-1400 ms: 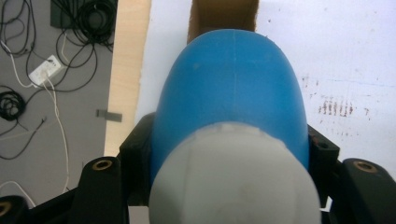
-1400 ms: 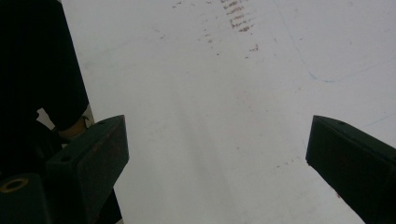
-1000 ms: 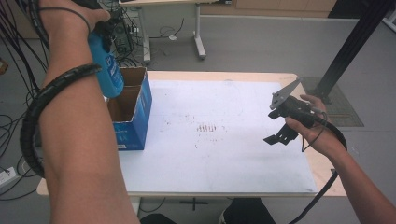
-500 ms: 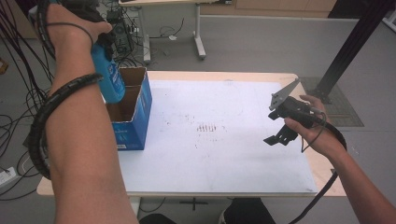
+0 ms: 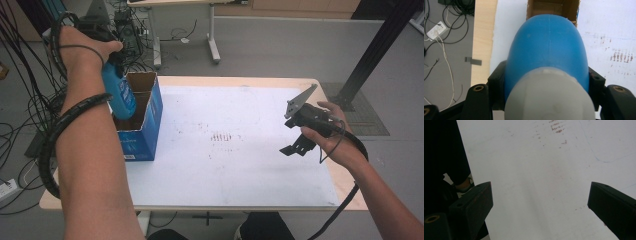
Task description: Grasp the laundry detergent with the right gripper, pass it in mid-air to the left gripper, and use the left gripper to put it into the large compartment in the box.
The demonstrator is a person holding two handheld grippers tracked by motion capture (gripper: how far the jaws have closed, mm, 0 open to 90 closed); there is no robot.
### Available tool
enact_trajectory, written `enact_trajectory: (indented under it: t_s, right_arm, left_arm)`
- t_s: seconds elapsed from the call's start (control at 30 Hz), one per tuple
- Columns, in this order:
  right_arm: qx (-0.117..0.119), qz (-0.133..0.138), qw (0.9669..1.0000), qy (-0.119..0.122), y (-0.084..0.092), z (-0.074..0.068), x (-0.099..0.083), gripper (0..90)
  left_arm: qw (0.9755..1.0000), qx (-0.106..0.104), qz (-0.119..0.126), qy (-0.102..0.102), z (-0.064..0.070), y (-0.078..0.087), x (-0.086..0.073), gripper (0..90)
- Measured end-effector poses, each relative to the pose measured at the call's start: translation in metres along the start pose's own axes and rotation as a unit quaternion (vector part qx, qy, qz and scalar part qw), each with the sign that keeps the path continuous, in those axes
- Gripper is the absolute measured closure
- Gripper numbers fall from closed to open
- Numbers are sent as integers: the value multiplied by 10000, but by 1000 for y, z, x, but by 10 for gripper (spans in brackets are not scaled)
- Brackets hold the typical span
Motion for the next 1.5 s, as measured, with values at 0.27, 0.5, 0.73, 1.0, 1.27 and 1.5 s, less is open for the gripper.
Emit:
enact_trajectory:
  t_s: [0.27, 0.5, 0.73, 1.0, 1.27, 1.5]
  right_arm:
    - [25, -20, 10000, 19, -3, -2, 1, 60]
    - [-2, -49, 10000, 1, -2, -2, -1, 61]
    - [9, -62, 10000, 0, -4, -3, -2, 60]
    - [10, -107, 9999, 1, -4, -3, -3, 60]
    - [13, -126, 9999, -5, -6, -3, -4, 61]
    - [41, -136, 9999, -1, -8, -3, -5, 61]
  left_arm:
    - [10000, 12, 15, -85, 4, -23, -4, 376]
    - [9998, -28, -75, -162, 9, -45, -9, 377]
    - [9996, -60, -136, -249, 14, -65, -14, 377]
    - [9994, -39, -124, -327, 20, -87, -19, 376]
    - [9994, -31, -123, -325, 24, -104, -24, 377]
    - [9992, -15, -145, -364, 25, -118, -28, 376]
Point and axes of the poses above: each handheld gripper's, and its own axes: y roughly backward along the jaws, x roughly out of its top, z roughly to its right, the point moved 6 cm from there along -y, roughly forward along the jaws, and after that the axes turned 3 degrees about z, right-handed, at the moved point
